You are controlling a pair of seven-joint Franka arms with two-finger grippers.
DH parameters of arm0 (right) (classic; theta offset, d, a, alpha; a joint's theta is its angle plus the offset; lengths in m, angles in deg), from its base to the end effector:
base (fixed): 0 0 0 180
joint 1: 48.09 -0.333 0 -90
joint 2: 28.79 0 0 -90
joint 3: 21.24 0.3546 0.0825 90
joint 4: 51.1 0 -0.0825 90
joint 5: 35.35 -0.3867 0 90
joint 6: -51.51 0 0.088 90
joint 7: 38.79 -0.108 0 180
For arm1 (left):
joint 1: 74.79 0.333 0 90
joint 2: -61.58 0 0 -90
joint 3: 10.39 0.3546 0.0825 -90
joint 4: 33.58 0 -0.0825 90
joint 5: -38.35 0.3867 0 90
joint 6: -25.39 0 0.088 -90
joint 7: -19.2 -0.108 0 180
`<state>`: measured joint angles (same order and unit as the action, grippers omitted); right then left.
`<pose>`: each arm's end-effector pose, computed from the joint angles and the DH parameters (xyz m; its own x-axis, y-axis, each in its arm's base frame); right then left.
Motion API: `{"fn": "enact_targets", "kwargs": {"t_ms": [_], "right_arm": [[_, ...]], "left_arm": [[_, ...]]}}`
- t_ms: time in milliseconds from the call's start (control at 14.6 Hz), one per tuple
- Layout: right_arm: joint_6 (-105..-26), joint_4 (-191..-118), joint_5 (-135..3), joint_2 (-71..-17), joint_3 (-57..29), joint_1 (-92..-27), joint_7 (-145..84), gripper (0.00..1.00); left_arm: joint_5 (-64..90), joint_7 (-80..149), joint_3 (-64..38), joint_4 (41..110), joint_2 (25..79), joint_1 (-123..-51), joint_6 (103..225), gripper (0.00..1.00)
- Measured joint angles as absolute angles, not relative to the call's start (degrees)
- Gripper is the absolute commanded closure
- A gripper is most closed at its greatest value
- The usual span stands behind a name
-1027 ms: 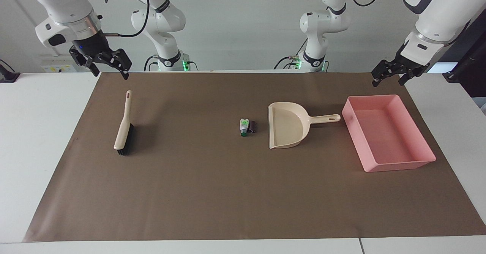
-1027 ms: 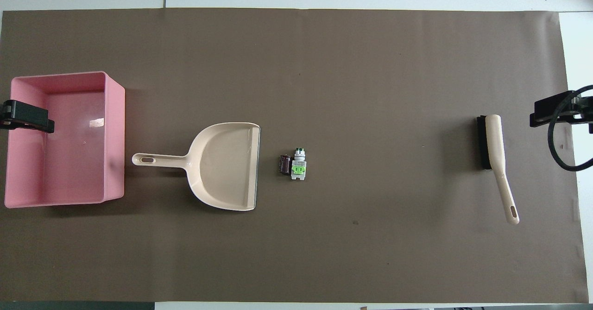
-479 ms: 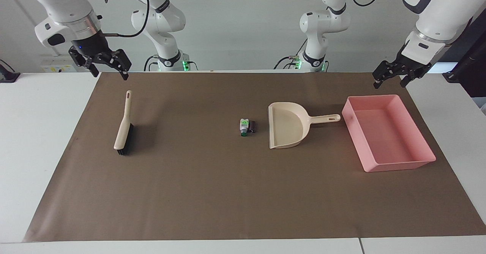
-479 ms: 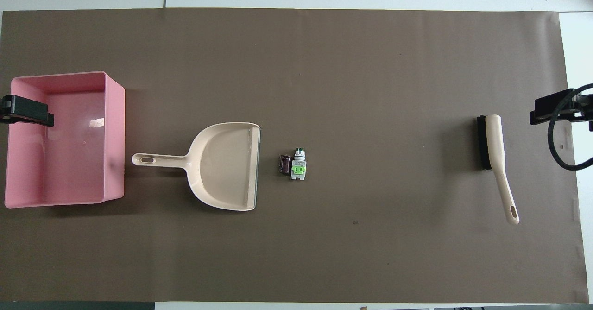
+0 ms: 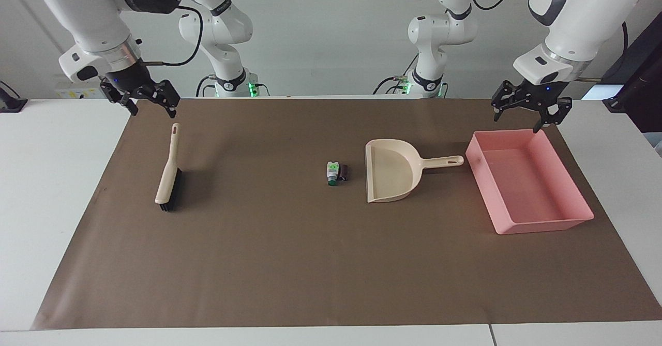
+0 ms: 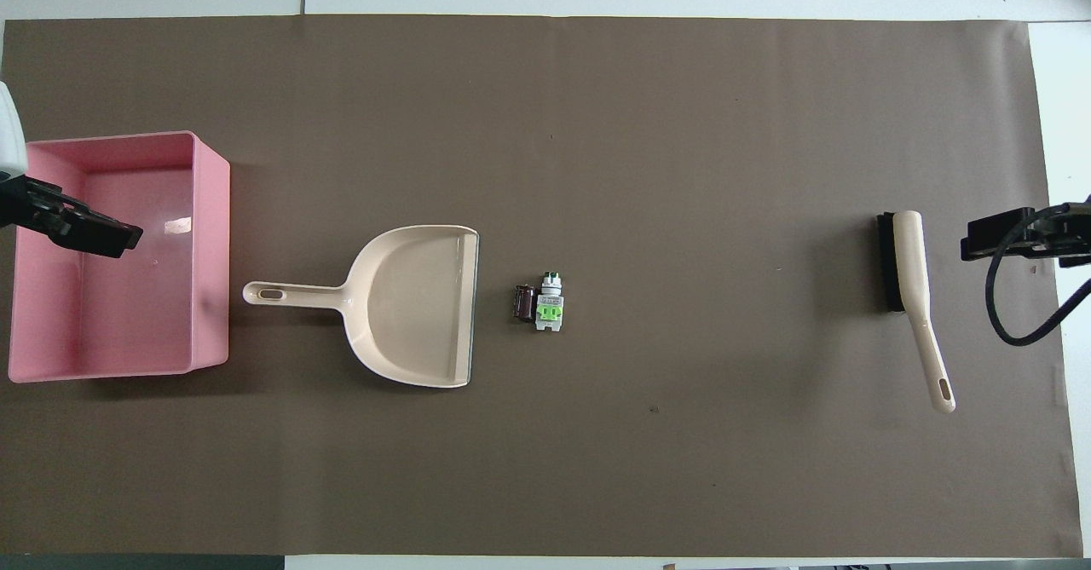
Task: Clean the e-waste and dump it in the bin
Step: 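Reach the left gripper to the dustpan handle and grasp it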
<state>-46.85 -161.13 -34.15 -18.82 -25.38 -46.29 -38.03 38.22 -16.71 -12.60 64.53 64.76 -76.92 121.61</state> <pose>0.4967 -0.0565 0.5994 0.9959 -0.0857 -0.0302 -0.0856 -0.9963 0.0077 0.5439 -0.0421 0.6346 0.7632 -0.6459 0.0183 -0.6458 -0.7634 -0.0131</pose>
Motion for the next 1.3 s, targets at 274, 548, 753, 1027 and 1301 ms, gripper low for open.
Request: {"fn": "enact_targets", "kwargs": {"t_ms": [274,548,753,1027,1301], "right_arm": [[-56.91,-178.17,-34.15,-13.74,-25.79,-42.29,-30.62,0.01],[-68.19,-188.62,-34.15,-14.45,-25.8,-39.7,-26.57,0.01],[-74.22,-193.66,-34.15,-16.17,-25.78,-38.6,-26.24,0.01],[-76.44,-194.79,-34.15,-17.86,-25.79,-37.91,-26.24,0.01],[-77.68,-196.01,-34.15,-18.16,-25.79,-37.7,-26.24,0.03]], "left_arm": [[38.24,-41.04,-12.65,68.22,64.8,-77.62,124.05,0.08],[41.5,-56.01,-12.75,73.4,64.46,-79.77,127.72,0.03],[45.43,-56.29,-13.0,79.12,64.32,-83.59,133.34,0.03],[49.27,-53.77,-13.1,86.82,63.97,-86.13,141.16,0.03],[51.24,-46.11,-13.21,91.85,62.39,-90.75,145.43,0.04]]}}
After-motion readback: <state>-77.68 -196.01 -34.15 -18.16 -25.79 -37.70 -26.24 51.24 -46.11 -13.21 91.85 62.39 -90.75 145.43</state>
